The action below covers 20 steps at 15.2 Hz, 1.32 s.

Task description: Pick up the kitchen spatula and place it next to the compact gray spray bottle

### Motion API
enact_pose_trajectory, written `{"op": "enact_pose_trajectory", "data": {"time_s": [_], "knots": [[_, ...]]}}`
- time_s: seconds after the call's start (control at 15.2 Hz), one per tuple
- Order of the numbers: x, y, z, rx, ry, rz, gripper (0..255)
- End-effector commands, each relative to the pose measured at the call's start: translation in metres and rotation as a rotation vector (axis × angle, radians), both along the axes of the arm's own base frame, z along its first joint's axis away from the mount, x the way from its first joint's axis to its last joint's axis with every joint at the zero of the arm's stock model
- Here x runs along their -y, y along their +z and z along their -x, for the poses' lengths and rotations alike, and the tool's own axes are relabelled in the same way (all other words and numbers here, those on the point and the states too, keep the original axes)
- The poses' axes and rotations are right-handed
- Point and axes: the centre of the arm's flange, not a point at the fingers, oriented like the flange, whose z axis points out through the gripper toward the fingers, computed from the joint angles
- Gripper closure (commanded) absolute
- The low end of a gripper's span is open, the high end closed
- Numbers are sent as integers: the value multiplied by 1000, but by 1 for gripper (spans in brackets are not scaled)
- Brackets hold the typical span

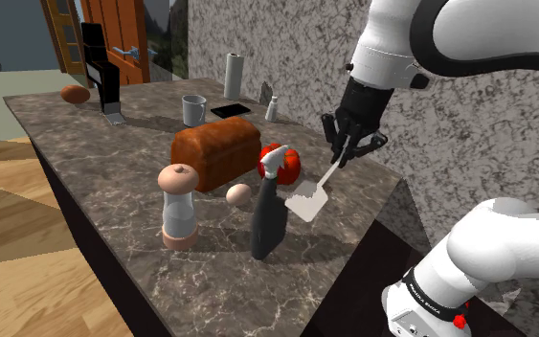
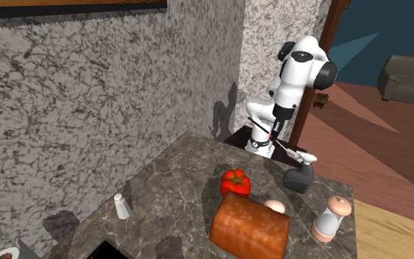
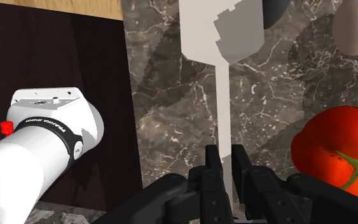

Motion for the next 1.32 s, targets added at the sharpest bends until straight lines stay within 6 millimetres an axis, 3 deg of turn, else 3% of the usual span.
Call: {"op": "enact_pose_trajectory", "data": {"time_s": [0.0, 1.25], "knots": [[0, -10, 0, 0, 0, 0, 255], [0, -110, 0, 0, 0, 0, 255]]}}
